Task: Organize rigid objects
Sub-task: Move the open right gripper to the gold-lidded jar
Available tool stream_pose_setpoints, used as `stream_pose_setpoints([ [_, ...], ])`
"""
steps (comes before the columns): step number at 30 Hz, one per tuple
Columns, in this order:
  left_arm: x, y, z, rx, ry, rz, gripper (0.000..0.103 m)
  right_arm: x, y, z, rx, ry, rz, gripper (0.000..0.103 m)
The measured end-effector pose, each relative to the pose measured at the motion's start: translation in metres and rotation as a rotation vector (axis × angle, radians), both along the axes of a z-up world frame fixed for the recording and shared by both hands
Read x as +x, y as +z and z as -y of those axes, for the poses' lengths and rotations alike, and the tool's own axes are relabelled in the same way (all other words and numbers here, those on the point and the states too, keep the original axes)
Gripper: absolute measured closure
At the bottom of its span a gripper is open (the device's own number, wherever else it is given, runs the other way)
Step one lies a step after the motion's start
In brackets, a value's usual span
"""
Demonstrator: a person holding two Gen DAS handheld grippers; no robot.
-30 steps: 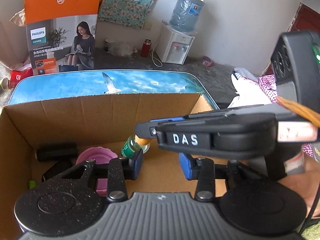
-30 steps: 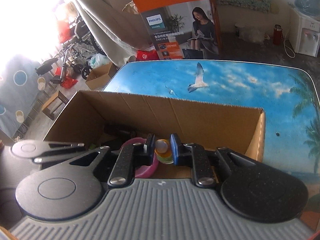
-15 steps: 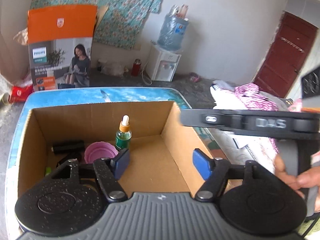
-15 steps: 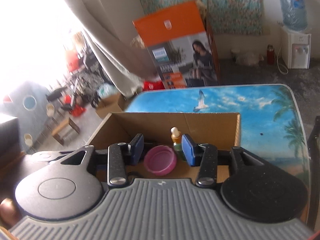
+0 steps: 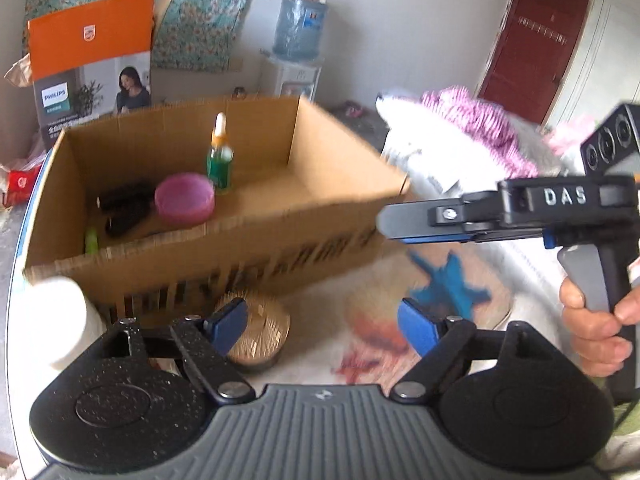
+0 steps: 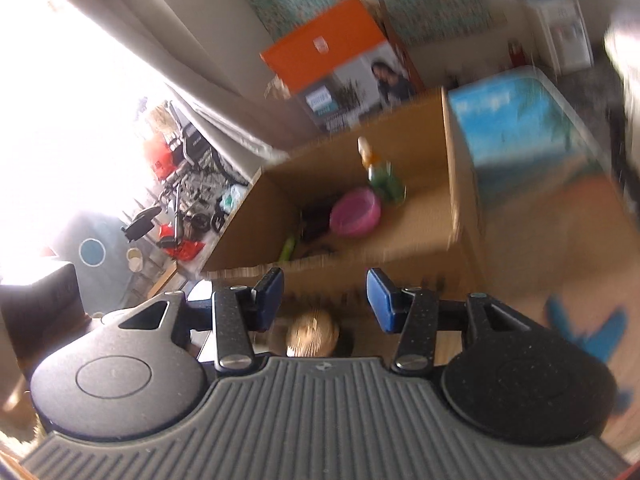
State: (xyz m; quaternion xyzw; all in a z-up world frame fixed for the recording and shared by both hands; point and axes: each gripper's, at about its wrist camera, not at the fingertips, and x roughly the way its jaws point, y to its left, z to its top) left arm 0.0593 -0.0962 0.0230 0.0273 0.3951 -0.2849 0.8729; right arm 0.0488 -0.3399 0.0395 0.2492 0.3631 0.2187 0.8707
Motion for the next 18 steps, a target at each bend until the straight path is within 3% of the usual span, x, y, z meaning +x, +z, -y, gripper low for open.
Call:
stream_pose_setpoints([
  [6, 0.004, -0.027, 0.0, 0.059, 0.041, -0.002, 0.02, 0.015, -0.045, -0.032, 0.037, 0.051, -0.124, 0.057],
  [18, 0.016, -0.046, 0.017, 0.22, 0.067, 0.045, 0.017, 0.055, -0.068, -0.06, 0.043, 0.102, -0.218, 0.054],
])
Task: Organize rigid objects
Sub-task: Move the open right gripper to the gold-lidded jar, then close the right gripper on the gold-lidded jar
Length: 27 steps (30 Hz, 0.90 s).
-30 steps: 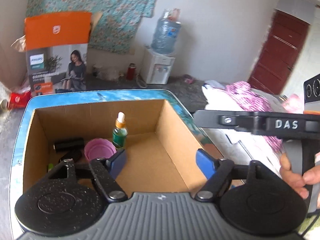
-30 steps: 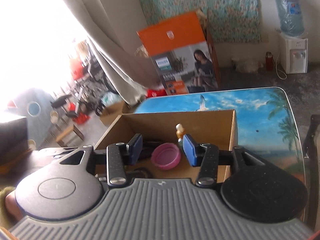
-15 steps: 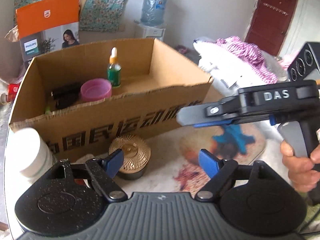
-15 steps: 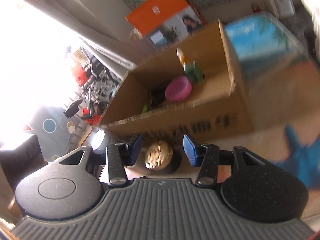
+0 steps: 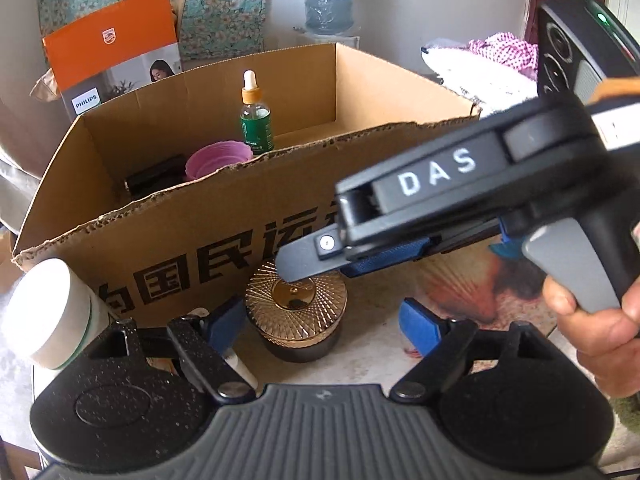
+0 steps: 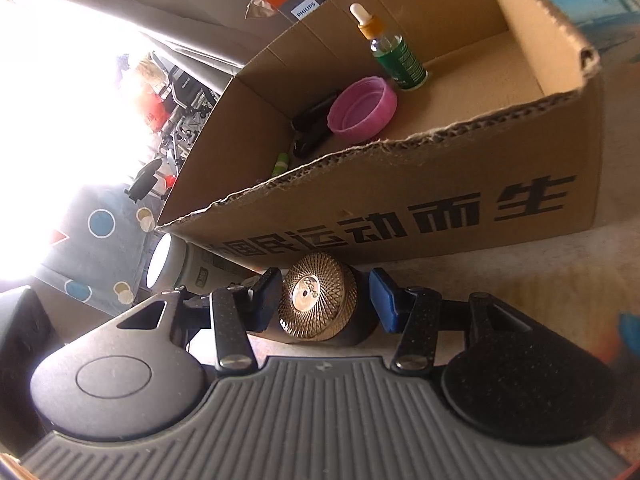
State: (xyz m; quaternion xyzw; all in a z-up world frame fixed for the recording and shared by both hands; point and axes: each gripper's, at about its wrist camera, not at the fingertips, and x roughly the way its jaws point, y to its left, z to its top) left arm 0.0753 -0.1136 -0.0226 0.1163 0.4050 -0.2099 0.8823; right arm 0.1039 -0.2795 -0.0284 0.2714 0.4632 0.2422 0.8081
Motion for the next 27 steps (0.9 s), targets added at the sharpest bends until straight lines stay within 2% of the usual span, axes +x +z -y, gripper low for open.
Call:
stream_pose_setpoints([
  [10, 0.007, -0.001, 0.01, 0.012, -0.003, -0.035, 0.014, 0.009, -0.006, 0.003, 0.047, 0.016, -0.022, 0.052],
  [18, -0.003, -0.001, 0.036, -0.022, -0.086, -0.056, 0.014, -0.009, -0.005, 0.033, 0.045, -0.042, -0.016, 0.048],
  [21, -0.009, -0.001, 0.048, -0.051, -0.131, -0.066, 0.014, -0.021, -0.001, 0.049, 0.034, -0.078, -0.013, 0.047],
  [27, -0.016, -0.003, 0.053, -0.164, -0.182, -0.089, 0.017, -0.041, 0.002, 0.078, 0.031, -0.158, -0.007, 0.045],
])
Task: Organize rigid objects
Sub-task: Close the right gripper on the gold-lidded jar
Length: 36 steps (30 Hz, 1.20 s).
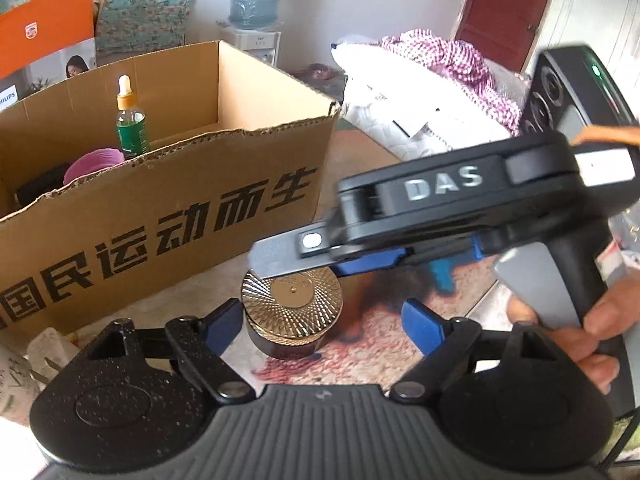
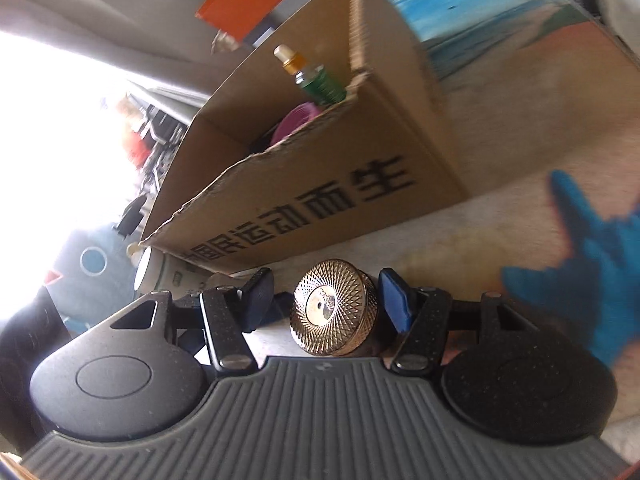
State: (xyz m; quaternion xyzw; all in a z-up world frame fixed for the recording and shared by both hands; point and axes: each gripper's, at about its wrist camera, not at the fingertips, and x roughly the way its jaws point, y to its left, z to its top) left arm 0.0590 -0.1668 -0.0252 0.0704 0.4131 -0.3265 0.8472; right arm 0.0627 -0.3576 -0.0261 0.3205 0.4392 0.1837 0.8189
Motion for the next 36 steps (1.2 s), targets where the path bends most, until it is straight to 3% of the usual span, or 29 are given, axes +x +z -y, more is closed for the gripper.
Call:
stream_pose_setpoints([
  [7, 0.008, -0.009, 0.008, 0.061, 0.012, 0.045, 0.018, -0.01, -0.006, 0.006, 0.006, -0.064, 0.005, 0.045],
  [19, 0.016, -0.027, 0.019, 0.122, 0.027, 0.041, 0.042, -0.012, -0.016, -0.002, 0.006, -0.062, -0.017, 0.048],
  [36, 0.018, -0.029, 0.019, 0.126, 0.051, 0.039, 0.046, -0.011, -0.022, -0.005, -0.015, -0.062, -0.005, 0.052],
])
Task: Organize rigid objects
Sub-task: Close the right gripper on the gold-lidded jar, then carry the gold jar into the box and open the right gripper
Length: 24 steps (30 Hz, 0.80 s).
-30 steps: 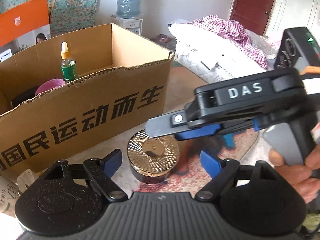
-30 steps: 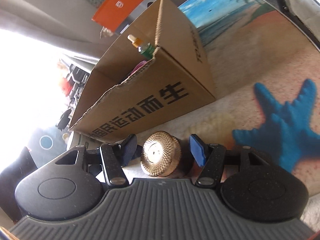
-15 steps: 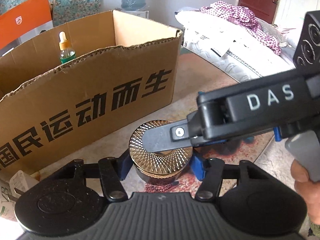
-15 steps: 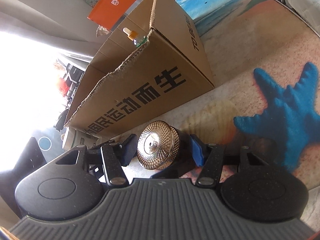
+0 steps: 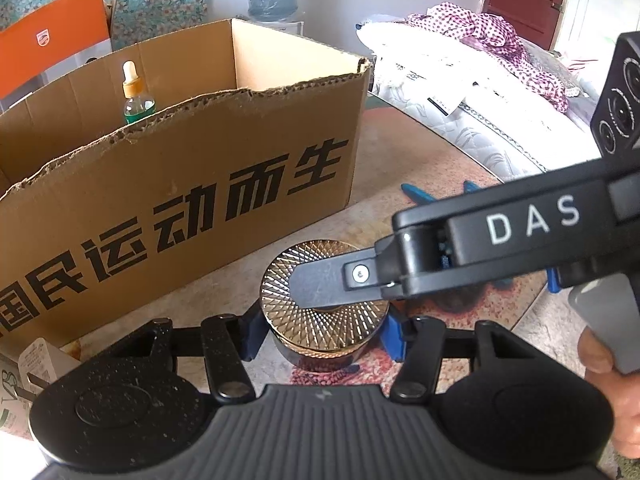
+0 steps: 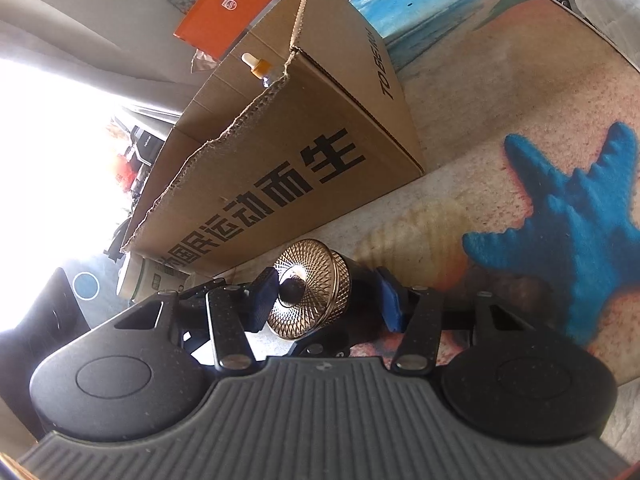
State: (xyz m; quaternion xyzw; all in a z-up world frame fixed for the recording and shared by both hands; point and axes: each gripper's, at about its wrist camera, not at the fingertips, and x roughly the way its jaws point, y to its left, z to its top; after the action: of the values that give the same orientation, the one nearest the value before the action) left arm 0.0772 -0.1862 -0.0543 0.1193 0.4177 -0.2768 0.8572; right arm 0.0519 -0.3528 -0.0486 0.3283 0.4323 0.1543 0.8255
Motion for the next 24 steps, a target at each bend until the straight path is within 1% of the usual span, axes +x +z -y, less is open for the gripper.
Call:
stream_pose_setpoints([
  [8, -0.001, 0.002, 0.0, -0.006, 0.004, -0.004, 0.046, -0.002, 0.004, -0.001, -0.022, 0.002, 0.014, 0.055],
  [16, -0.008, 0.008, 0.002, -0.009, 0.003, 0.013, 0.046, -0.008, 0.007, 0.0, -0.029, -0.005, 0.025, 0.056],
  [20, -0.012, 0.014, 0.001, -0.017, 0.005, 0.028, 0.046, -0.01, 0.012, 0.0, -0.037, -0.003, 0.041, 0.057],
  [24, -0.019, 0.028, -0.003, -0.033, 0.013, 0.061, 0.046, -0.015, 0.026, -0.003, -0.048, 0.002, 0.071, 0.057],
])
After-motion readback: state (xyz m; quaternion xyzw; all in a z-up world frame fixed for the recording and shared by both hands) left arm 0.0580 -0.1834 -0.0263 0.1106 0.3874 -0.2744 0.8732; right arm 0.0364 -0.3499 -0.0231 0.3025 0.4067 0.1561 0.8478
